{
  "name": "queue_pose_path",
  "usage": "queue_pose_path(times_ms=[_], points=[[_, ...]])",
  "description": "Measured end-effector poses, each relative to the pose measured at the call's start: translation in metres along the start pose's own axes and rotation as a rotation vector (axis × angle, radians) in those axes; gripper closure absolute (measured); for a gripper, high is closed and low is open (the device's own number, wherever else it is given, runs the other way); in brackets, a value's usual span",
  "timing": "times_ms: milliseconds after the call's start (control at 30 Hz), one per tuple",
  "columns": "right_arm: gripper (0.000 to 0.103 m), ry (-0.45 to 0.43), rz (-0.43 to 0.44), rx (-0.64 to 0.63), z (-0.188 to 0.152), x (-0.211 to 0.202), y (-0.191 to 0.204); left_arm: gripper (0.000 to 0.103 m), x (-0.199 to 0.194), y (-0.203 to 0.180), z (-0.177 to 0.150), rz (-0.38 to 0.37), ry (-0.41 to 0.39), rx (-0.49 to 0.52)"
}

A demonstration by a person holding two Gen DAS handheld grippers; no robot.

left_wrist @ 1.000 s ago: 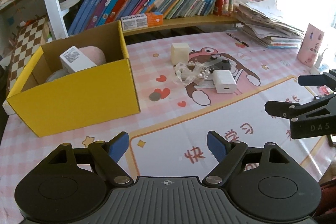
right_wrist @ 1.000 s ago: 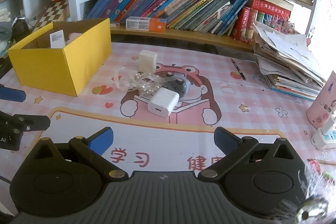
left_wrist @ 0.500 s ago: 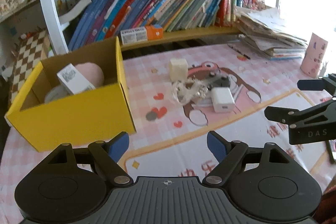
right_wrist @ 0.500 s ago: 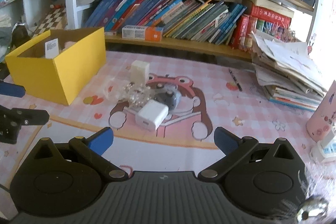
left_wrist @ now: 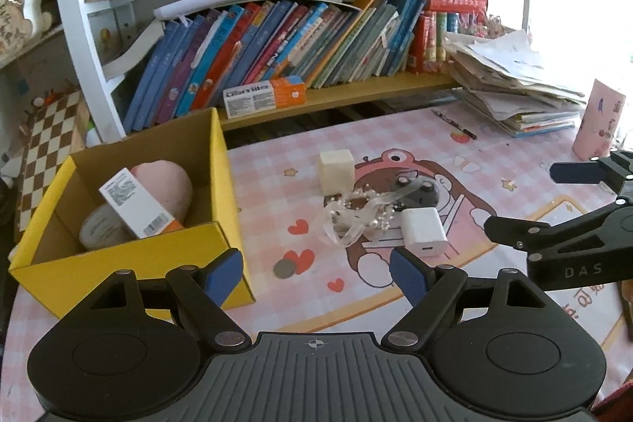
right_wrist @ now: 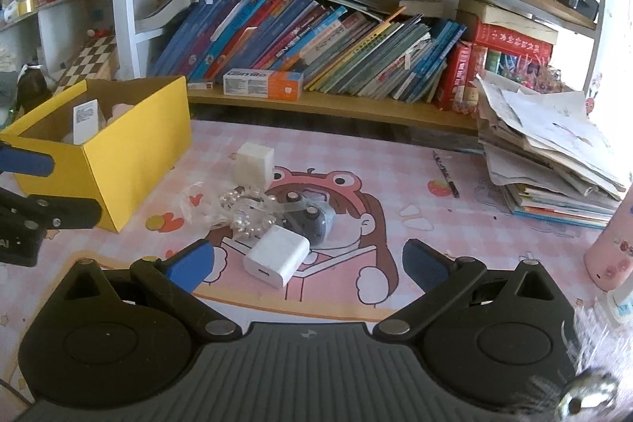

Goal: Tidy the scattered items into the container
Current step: 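Move the left tool toward the pearl ribbon clip while the right tool approaches the white charger, then grasp the pearl ribbon clip with the left tool while the right tool grasps the white charger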

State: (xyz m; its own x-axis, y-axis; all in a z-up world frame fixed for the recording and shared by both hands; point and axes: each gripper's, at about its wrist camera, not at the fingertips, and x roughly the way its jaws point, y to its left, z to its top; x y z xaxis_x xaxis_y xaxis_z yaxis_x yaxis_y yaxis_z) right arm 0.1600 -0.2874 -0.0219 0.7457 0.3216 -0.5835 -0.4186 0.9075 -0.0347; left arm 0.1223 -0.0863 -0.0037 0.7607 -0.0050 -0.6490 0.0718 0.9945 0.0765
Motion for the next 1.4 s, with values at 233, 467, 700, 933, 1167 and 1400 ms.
queue_pose_path(times_ms=[233,467,700,933,1167,1400], points=[[0.024,0.038,0.014,0.012,0.002,0.017,-0.009,0.02,0.018,-0.007,0.004,-0.025,0.014,0.002],[0.037,0.087,0.066,0.027,0.002,0.038,-0.016,0.021,0.042,-0.018,0.008,-0.039,0.033,0.023],[0.038,0.127,0.119,0.031,0.001,0.06,-0.016,0.026,0.071,-0.014,0.019,-0.053,0.071,-0.016],[0.038,0.163,0.155,0.022,-0.001,0.081,-0.015,0.027,0.109,-0.016,0.027,-0.057,0.126,-0.032],[0.037,0.191,0.181,-0.002,-0.003,0.099,-0.012,0.043,0.138,-0.024,0.029,-0.076,0.176,-0.028],[0.034,0.202,0.194,-0.026,-0.005,0.114,-0.008,0.048,0.159,-0.03,0.03,-0.101,0.206,-0.024]])
